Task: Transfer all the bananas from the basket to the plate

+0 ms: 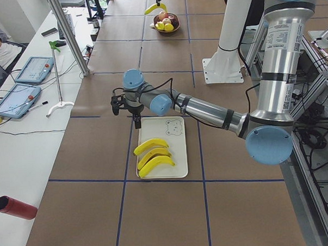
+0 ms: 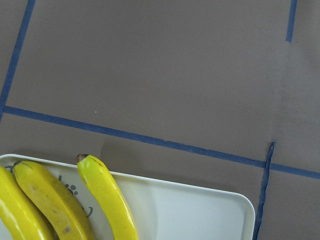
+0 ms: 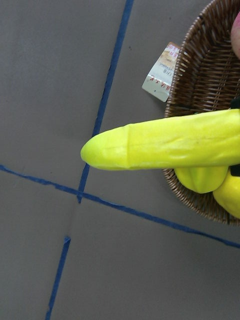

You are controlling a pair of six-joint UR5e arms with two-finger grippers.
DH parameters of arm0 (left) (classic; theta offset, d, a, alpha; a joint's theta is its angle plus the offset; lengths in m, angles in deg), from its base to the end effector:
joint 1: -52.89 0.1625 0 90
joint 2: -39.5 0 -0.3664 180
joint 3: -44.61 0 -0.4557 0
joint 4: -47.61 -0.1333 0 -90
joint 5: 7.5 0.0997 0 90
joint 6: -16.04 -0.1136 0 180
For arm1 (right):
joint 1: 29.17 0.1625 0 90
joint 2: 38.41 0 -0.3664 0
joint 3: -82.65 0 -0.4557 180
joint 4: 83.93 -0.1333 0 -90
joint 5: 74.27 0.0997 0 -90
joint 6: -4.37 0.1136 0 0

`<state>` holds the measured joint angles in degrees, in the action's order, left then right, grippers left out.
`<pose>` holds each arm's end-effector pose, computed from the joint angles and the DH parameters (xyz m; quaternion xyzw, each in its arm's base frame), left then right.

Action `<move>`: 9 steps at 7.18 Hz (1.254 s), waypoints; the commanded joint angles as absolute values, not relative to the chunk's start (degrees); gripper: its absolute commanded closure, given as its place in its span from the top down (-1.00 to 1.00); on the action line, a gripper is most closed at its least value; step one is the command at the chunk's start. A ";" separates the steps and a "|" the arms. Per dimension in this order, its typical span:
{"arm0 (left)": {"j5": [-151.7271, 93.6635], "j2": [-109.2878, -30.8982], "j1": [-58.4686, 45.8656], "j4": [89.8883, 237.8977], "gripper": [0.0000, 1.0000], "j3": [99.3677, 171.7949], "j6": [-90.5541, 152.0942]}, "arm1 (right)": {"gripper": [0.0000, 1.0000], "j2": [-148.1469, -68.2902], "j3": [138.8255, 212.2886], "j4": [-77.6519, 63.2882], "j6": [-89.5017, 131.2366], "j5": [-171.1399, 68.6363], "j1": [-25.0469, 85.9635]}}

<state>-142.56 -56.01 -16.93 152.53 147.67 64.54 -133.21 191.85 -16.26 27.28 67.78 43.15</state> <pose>0.1555 -0.5763 0.3940 0.0128 0.4531 -0.1093 0.8846 -0.1200 -0.5205 0.4107 0.1211 -0.4888 -0.0992 0.8583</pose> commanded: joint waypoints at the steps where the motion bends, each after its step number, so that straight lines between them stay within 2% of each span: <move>1: -145.48 -57.96 -15.15 152.91 1.00 148.05 64.73 | -0.96 -123.70 191.98 -15.72 42.61 68.46 37.05; 5: -145.49 -70.07 -6.02 153.69 1.00 147.80 90.15 | -0.96 -106.21 191.64 -15.73 67.52 58.31 21.23; 9: -143.91 -80.27 1.03 168.00 1.00 144.47 117.14 | -0.96 -96.26 190.41 -15.72 77.47 45.54 10.22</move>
<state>-144.58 -77.24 -0.84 164.08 145.94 109.99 -98.87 191.09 -15.71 75.38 48.59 12.82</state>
